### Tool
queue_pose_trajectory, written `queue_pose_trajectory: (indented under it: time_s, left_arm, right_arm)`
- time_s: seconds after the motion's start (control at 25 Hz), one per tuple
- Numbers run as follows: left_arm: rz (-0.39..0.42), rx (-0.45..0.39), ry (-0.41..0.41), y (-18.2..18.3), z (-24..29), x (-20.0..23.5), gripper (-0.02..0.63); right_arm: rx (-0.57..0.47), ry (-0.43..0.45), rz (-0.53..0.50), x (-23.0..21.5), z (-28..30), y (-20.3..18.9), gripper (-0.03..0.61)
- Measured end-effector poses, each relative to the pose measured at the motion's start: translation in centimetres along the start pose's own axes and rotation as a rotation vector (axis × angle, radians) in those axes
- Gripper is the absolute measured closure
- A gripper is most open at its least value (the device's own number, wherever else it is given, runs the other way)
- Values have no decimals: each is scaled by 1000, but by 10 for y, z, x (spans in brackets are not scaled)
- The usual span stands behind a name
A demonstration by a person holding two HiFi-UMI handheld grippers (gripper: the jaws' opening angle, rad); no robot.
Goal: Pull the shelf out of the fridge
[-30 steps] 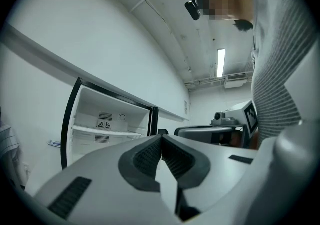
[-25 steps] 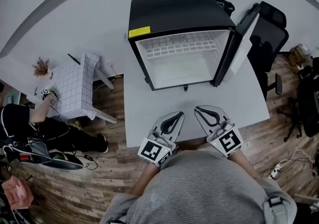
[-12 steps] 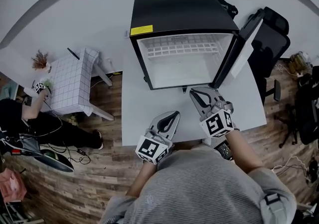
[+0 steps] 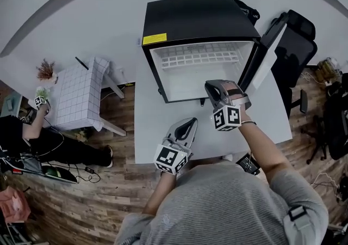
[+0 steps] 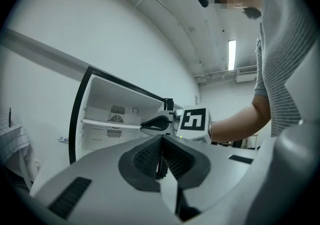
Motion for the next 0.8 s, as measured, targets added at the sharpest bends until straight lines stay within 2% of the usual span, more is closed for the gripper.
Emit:
queue_pose_trajectory:
  time_s: [0.04, 0.12, 0.16, 0.6, 0.8]
  left_arm:
    - [-1, -1, 4, 0, 0, 1, 603]
    - [-4, -4, 14, 1, 0, 4, 601]
    - [-5, -4, 18, 1, 0, 5, 601]
    - [-8, -4, 52, 0, -2, 13, 601]
    - [-10, -8, 70, 1, -3, 20, 601]
  right_arm:
    - [6, -3, -20, 1, 8, -3, 552]
    - [21, 0, -71, 5, 23, -8, 452]
    - [30, -2, -105, 5, 30, -10, 436]
    - [74, -66, -334, -10, 80, -11, 433]
    - [108, -77, -376, -13, 101, -16, 433]
Point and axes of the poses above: the fingertips, and each gripper's own axes: z forward along the fingers, x to its left, y out of its top, the point moved 7 cm from there along -z, backward along the fingers, and after that the axes turned 6 degrees about -y, right-handed, at the moved point
